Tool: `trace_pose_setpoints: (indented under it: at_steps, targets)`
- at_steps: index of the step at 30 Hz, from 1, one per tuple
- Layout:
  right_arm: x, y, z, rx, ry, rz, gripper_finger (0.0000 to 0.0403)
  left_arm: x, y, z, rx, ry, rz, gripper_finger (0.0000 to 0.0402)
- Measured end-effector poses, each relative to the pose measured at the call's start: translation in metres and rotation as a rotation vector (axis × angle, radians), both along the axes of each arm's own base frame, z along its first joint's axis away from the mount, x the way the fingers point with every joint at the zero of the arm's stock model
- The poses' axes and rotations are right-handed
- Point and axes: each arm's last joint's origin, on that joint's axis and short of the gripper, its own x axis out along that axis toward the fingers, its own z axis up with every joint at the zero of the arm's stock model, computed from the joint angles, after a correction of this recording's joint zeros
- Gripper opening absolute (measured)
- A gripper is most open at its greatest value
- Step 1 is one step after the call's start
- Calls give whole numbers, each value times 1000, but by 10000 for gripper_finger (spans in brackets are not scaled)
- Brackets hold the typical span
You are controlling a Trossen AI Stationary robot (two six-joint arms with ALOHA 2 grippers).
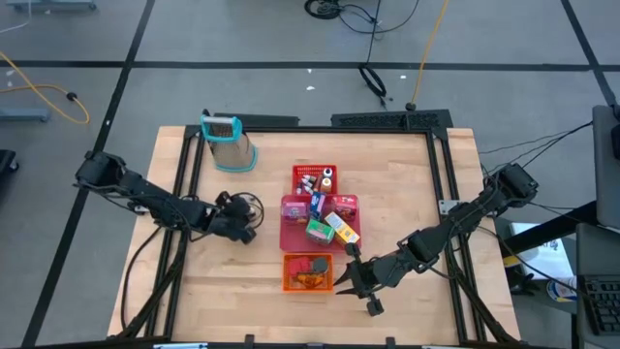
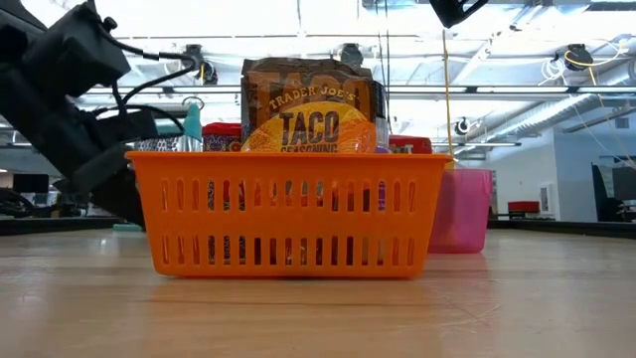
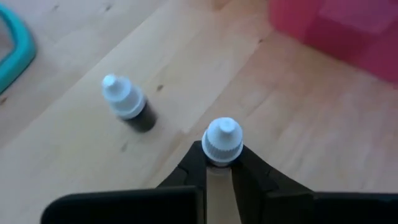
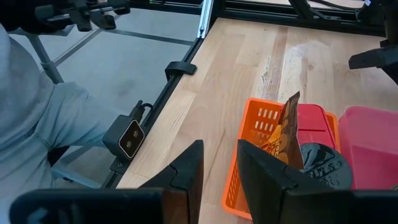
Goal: Pick & Place Kitchen Items
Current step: Put the bottom small black food coloring bottle into the red bin
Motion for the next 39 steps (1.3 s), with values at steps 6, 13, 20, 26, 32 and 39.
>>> trace_pose_setpoints:
  at_steps: [6,13,20,26,32,39]
  targets:
    - [0,0,0,0,0,0,89,5,-2,3,-24,-35,-47,38]
    - [0,0,0,0,0,0,89,12,-6,9,-67,-74,-90,33]
    - [0,0,0,0,0,0,89,30,-8,31,-48,-87,-128,40]
    - [0,0,0,0,0,0,89,51,1,61,8,-103,-147,35]
    - [0,0,0,0,0,0,89,73,18,97,74,-151,-194,40]
    - [0,0,0,0,0,0,89,85,42,118,113,-232,-226,39]
